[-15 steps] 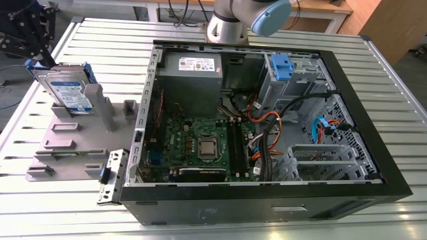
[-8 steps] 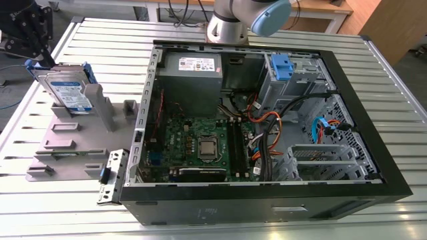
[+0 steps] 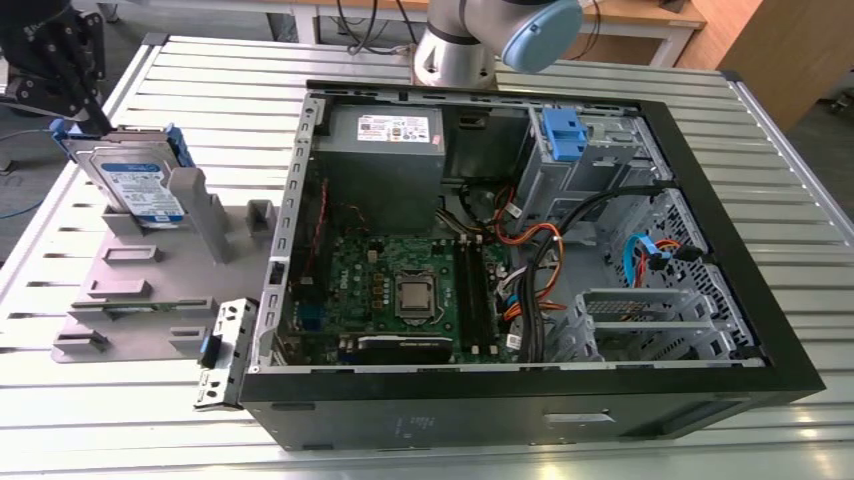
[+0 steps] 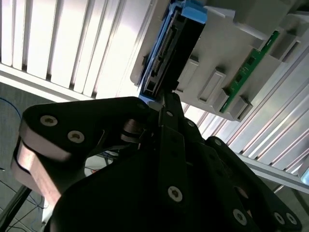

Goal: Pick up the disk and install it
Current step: 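Pick up the disk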

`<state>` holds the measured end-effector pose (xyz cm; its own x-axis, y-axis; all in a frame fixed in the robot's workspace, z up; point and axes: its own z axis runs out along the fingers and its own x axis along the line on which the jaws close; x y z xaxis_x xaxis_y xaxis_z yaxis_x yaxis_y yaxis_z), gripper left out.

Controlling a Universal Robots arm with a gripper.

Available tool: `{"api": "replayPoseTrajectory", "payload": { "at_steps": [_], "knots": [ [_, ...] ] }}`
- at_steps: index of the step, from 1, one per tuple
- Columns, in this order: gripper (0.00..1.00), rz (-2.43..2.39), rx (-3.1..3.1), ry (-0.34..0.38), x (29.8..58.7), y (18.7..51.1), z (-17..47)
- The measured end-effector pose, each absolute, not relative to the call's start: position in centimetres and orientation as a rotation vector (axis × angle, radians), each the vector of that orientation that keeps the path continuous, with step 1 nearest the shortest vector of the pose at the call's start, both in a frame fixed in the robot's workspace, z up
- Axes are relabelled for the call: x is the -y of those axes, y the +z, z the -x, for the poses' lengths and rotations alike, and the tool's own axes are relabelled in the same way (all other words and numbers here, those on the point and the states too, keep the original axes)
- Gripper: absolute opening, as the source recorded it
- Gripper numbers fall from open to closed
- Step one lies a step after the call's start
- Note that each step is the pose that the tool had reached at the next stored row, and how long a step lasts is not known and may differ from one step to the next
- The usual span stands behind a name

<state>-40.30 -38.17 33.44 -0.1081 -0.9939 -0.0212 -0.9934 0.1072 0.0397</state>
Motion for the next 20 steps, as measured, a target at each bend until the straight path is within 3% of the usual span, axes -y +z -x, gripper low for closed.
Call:
{"api": "replayPoseTrajectory", "payload": {
  "at_steps": [20],
  "knots": [
    [0.11,-2.121,2.301,-0.068,37.8,33.3,38.8]
  ]
}}
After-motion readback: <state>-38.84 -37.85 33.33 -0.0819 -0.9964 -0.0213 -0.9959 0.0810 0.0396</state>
